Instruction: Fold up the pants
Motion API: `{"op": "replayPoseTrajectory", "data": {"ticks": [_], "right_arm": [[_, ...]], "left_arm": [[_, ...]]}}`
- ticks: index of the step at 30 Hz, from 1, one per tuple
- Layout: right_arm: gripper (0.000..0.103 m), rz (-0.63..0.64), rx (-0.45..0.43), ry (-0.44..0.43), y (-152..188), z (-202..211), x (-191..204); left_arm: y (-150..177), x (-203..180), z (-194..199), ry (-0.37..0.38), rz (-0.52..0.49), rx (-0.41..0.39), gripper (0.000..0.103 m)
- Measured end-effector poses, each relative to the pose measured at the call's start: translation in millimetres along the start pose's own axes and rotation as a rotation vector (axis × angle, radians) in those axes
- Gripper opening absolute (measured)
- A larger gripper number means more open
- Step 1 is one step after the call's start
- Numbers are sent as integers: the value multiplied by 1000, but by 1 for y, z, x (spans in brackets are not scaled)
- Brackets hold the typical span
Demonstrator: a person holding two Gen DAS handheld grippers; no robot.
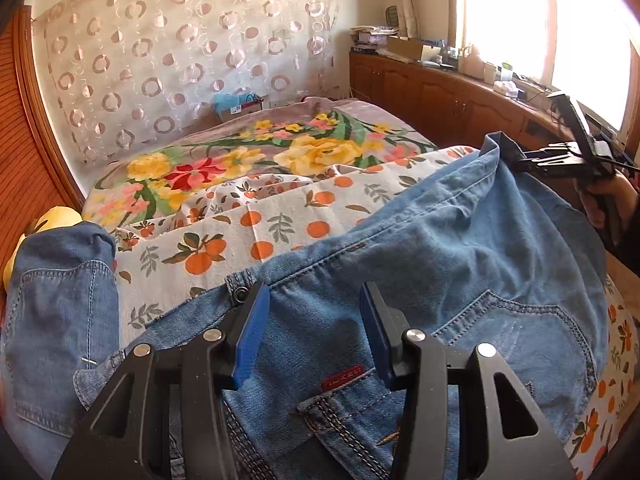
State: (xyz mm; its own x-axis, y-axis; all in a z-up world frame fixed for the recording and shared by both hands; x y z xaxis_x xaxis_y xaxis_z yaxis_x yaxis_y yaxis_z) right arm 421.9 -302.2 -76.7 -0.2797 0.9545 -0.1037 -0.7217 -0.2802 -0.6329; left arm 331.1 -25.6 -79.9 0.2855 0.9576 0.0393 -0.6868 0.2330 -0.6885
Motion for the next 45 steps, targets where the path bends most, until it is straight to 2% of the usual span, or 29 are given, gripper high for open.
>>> {"op": "replayPoseTrajectory", "data": {"ticks": [3, 6, 7, 8, 9, 10, 13, 21, 22, 27, 34, 36, 38, 43, 45], "right_arm": [[42, -32, -20, 17, -21, -9, -13], [42, -123, -75, 55, -39, -15, -35], [42, -153, -84, 65, -42, -17, -40], [42, -168, -98, 112, -43, -17, -41], [42, -174, -115, 183, -42, -15, -41], [42, -178, -126, 200, -41, -13, -39], [42, -211, -117, 111, -34, -14, -36], [42, -189, -135, 54, -2, 10, -31], [42, -195, -136, 47, 5, 13, -40], [42, -208, -138, 2, 41, 39, -36], [42, -221, -126, -50, 77, 73, -33], [42, -207, -119, -49, 86, 80, -34], [42, -200, -113, -42, 93, 87, -37], [42, -191, -62, -55, 107, 94, -42], [42, -168, -52, -52, 109, 96, -40]], "left_arm": [[-3, 7, -2, -17, 12, -7, 48], [-3, 12, -4, 1, 29, -7, 48], [-4, 14, -5, -33, 30, -8, 48], [-4, 15, -5, -91, 25, -12, 48], [-3, 16, -4, -97, 27, -15, 48], [-3, 18, -3, -84, 36, -13, 48], [-3, 21, 1, -58, 60, -12, 48], [-2, 13, 13, -45, 42, -29, 48], [-1, 12, 14, -42, 42, -30, 48], [3, 3, 21, -24, 35, -29, 48], [9, -14, 31, 28, 29, -38, 49], [13, -20, 32, 45, 30, -32, 51], [17, -24, 33, 41, 28, -30, 61], [25, -30, 36, 59, 41, -21, 71], [28, -34, 39, 59, 38, -20, 71]]}}
Point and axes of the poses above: each gripper's, at about its wrist camera, not at the fingertips, and z roughly against the way its jaws point, x to its left, y to its underside, the point moved 2 cm from there along -z, roughly the way its jaws point, and after that the axes turned 2 degrees about x, right-handed, at the moved point
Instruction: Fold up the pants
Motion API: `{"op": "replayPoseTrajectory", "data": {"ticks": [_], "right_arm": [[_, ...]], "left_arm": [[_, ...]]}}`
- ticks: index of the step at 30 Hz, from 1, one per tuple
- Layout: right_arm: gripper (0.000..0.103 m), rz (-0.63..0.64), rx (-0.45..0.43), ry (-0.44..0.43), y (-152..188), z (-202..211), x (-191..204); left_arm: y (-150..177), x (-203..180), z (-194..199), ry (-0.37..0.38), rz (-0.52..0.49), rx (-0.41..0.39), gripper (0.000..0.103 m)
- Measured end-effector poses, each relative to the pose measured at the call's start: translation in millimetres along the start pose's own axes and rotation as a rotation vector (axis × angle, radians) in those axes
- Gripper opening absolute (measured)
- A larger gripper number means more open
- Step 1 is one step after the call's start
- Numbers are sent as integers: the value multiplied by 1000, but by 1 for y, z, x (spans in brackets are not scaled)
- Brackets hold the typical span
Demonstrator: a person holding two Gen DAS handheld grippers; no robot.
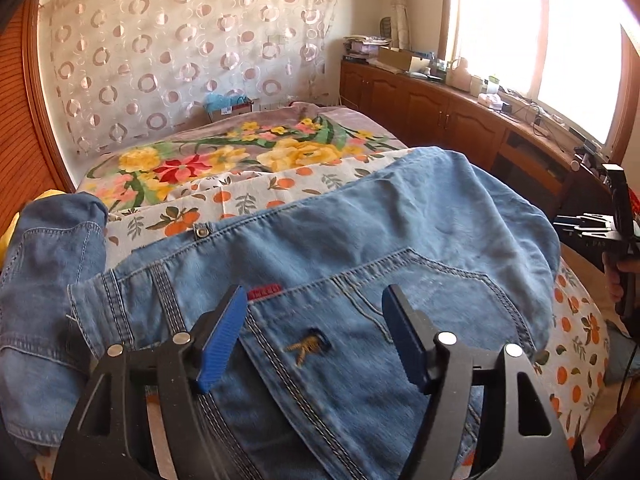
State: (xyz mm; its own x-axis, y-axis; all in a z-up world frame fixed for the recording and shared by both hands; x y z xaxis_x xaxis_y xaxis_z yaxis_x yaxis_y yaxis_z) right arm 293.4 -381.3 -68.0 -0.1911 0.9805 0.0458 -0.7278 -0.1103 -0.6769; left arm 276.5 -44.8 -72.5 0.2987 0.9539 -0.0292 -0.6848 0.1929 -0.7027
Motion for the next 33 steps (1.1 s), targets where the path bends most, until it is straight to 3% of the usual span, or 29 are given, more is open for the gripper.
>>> {"op": "replayPoseTrajectory", "data": {"ticks": [11, 14, 16, 21, 26, 27, 29, 33], "right_arm": [[42, 50, -12, -69, 0, -1, 20], [52, 76, -13, -85, 3, -4, 25], [53, 99, -6, -89, 5, -8, 28], [53, 159, 7, -29, 4, -21, 33], [53, 127, -32, -1, -3, -19, 30], [39, 122, -49, 3, -4, -17, 28], [3, 120, -86, 10, -4, -12, 26], [1, 100, -185, 37, -4, 9, 23]], "left_arm": [[14, -8, 8, -6, 0, 12, 71], [17, -6, 10, -8, 5, 13, 71], [18, -4, 11, -8, 7, 13, 71], [25, 0, 10, -10, 17, 18, 71], [34, 7, 4, -15, 33, 36, 71], [35, 7, 4, -14, 34, 36, 71], [35, 7, 4, -14, 35, 33, 71], [37, 6, 9, -13, 37, 29, 71]]}}
Point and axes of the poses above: each gripper's, at about its wrist camera, not at the fingertips, and z roughly against the way its jaws point, x to its left, y to its underside, the point moved 2 cm from there along -z, roughly the way its jaws point, and after that the axes turned 2 degrees about x, right-handed, at the moved point
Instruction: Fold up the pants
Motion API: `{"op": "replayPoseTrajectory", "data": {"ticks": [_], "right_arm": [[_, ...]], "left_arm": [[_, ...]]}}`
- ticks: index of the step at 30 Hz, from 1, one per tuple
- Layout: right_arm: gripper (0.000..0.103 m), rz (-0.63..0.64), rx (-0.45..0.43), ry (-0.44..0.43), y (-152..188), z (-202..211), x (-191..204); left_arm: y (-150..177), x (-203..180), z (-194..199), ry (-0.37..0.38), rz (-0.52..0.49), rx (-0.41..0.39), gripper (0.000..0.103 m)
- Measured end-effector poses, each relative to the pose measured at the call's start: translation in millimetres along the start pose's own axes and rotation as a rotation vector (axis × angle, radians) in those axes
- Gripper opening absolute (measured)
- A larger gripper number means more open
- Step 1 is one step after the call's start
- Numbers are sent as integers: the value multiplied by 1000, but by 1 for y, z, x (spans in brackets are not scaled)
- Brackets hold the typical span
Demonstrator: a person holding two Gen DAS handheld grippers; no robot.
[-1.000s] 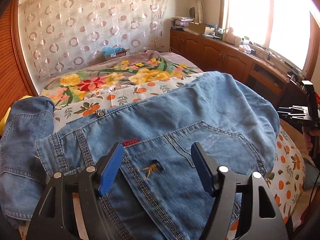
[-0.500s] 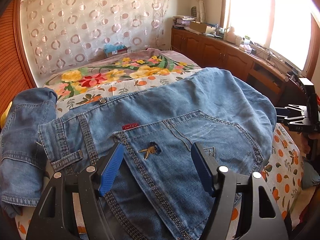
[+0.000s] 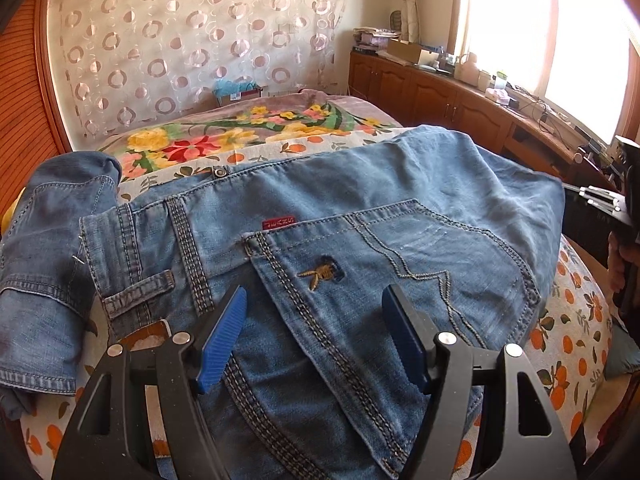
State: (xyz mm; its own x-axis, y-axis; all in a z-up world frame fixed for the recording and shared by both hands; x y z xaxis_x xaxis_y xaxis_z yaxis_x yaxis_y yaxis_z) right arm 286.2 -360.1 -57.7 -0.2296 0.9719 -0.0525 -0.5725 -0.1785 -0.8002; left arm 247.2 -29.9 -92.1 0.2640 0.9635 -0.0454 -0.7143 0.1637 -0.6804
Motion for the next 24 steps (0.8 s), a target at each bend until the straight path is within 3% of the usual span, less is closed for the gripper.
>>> {"op": "replayPoseTrajectory", "data": {"ticks": [4, 7, 12, 16, 18, 24], "right_arm": [[1, -50, -20, -10, 4, 14, -6], [1, -66, 36, -23, 14, 8, -6], [14, -68, 77, -58, 29, 12, 8], [21, -68, 101, -141, 31, 14, 17], [30, -68, 111, -187, 33, 16, 21], [38, -72, 121, -261, 24, 9, 19]], "left_arm": [[5, 0, 8, 0, 1, -8, 71], [11, -2, 15, 8, 11, -13, 71], [19, -20, 23, 40, -7, -20, 71], [20, -43, 25, 55, -47, -23, 71], [19, -53, 26, 48, -64, -27, 71], [18, -56, 37, 25, -43, -63, 71]]}}
Point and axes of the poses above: each gripper's, at about its wrist camera, not at the fingertips, and z roughly against the way its jaws point, x to its left, y to its underside, the point moved 2 cm from there along -z, roughly the way its jaws point, and after that the axes turned 2 degrees about x, right-handed, at the moved point
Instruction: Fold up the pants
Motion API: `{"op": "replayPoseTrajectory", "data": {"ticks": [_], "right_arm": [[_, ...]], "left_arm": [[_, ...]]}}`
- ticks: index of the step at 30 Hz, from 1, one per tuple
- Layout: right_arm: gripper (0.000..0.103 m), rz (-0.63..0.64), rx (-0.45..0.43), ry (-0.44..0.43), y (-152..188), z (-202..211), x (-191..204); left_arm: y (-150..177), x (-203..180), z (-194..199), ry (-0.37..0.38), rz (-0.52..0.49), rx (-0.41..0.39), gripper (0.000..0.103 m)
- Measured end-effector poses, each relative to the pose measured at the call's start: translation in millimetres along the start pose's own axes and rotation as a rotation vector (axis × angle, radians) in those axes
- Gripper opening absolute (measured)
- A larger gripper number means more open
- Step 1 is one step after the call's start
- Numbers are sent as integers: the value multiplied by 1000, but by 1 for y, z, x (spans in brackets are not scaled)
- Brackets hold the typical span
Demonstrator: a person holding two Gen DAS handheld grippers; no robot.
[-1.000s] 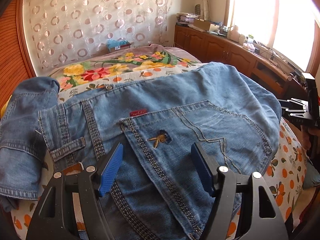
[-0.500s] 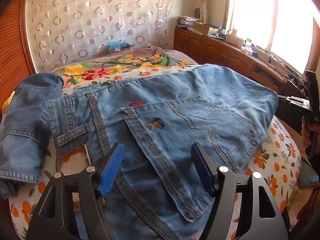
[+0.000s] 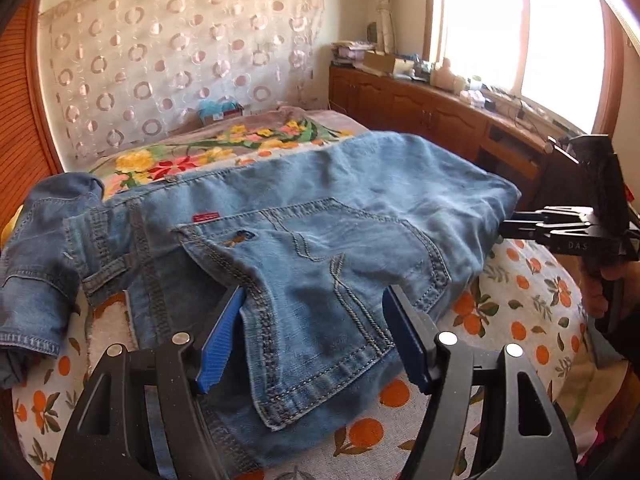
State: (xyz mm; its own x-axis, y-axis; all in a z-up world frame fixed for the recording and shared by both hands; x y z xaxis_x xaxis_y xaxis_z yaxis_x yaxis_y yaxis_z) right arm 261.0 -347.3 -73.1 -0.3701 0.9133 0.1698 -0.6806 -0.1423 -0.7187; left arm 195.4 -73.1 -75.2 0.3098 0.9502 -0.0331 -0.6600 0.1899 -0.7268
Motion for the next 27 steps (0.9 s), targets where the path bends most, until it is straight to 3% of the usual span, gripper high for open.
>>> {"op": "replayPoseTrajectory", "data": {"ticks": [4, 6, 9, 18, 27], "right_arm": [[37, -41, -15, -36, -7, -2, -13], [17, -44, -37, -48, -12, 0, -13], [8, -19, -72, -42, -17, 4, -11], [6, 20, -89, -27, -23, 9, -2], [5, 45, -104, -25, -33, 4, 1]], "left_arm": [[2, 4, 10, -27, 8, -19, 71], [3, 1, 13, -35, 3, -24, 71], [4, -5, 16, -43, -10, -27, 71], [-1, -37, 8, 17, -65, -19, 71], [-13, -70, -21, 108, -114, 41, 71]]}}
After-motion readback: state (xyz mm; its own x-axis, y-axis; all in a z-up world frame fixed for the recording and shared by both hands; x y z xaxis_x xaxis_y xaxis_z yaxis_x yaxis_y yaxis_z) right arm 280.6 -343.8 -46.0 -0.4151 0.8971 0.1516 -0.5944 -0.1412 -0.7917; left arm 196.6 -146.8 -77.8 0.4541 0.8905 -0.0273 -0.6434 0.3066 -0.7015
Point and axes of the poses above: each gripper's, at about its wrist camera, not at the fingertips, and z roughly against the way its jaws point, x to its left, y to its underside, the point moved 2 cm from there along -z, roughly the way its jaws point, and after that the axes turned 2 degrees about x, right-handed, at the moved point
